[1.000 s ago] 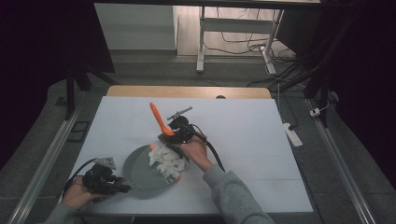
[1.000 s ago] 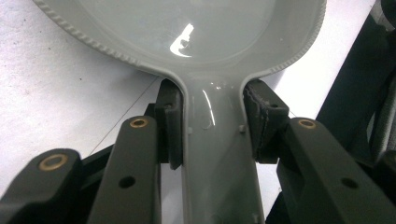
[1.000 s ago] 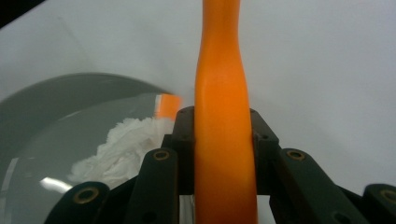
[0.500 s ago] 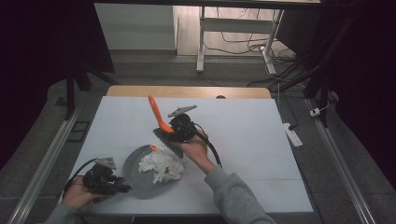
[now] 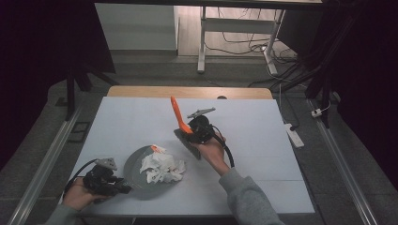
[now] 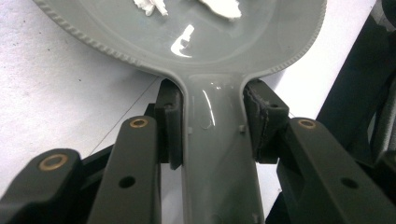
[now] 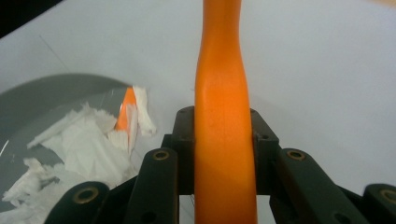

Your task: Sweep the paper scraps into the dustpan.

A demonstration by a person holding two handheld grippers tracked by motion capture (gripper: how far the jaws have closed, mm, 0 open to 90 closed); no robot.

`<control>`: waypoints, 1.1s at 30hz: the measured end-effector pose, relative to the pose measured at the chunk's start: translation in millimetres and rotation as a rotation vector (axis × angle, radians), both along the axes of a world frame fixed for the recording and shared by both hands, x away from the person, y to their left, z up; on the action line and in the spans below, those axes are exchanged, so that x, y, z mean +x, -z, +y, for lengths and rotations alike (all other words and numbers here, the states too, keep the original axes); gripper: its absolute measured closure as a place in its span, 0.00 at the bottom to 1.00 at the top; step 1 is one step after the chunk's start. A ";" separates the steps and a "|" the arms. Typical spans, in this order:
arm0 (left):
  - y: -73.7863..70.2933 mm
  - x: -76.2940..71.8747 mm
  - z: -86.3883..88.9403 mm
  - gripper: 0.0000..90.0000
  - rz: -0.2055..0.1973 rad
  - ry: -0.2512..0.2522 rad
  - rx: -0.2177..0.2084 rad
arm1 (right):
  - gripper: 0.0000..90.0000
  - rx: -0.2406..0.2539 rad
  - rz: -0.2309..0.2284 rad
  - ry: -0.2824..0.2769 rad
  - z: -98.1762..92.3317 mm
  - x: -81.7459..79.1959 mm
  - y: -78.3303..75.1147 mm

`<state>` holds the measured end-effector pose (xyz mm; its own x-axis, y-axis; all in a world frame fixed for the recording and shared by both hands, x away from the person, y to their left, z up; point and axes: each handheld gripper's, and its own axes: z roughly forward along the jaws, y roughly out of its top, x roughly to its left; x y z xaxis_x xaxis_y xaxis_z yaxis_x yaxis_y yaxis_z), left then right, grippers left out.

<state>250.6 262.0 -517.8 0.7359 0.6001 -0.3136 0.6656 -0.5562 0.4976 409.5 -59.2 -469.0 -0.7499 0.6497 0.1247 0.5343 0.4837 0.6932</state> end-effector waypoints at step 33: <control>0.7 0.7 -0.5 0.69 0.001 0.002 -0.002 | 0.78 0.094 -0.025 -0.066 46.7 -5.8 -12.1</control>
